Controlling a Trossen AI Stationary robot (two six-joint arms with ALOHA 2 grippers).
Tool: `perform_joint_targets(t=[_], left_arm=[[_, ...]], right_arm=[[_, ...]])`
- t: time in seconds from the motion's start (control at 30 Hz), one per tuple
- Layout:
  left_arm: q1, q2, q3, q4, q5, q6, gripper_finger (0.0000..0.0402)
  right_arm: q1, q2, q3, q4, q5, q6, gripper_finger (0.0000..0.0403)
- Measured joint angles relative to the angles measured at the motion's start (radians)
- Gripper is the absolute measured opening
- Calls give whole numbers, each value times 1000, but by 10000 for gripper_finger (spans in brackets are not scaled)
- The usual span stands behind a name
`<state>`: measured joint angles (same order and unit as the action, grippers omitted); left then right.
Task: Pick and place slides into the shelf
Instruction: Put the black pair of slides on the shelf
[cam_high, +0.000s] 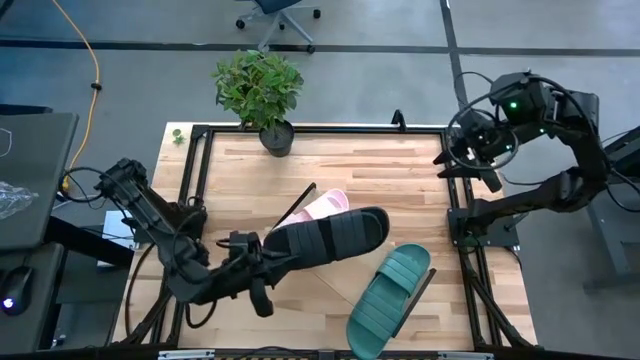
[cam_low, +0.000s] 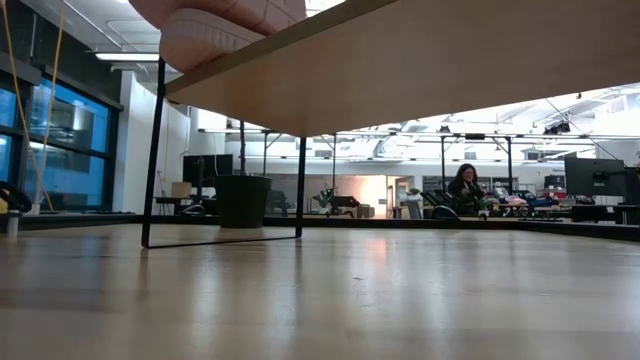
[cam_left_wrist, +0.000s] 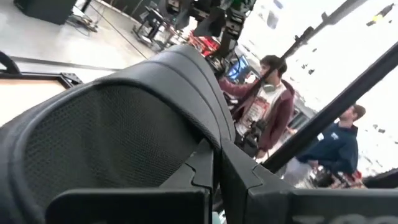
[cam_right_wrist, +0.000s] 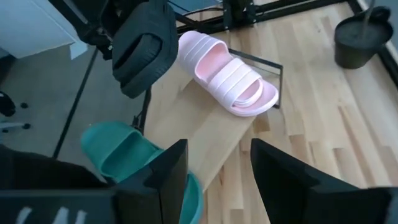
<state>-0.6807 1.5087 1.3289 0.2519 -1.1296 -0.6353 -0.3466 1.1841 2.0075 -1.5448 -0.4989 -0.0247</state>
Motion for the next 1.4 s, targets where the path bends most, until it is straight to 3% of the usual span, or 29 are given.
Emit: perform_joint_targets(t=[0.23,0.53,0.77,1.2,1.4], left_arm=[[0,83,15,144,-72,7,0],[-1,169,259,8,-140,131,0],[1,246,411,-76,-238,134,0],[1,360,507,-67,-409,72,0],[9,389,519,-68,-435,23,0]], right_arm=[[0,-31,0,-8,29,-28,167],[0,-47,0,-12,29,-63,167],[0,-46,0,-12,29,-89,167],[0,-46,0,-11,29,-138,167],[0,-46,0,-8,29,-138,167]])
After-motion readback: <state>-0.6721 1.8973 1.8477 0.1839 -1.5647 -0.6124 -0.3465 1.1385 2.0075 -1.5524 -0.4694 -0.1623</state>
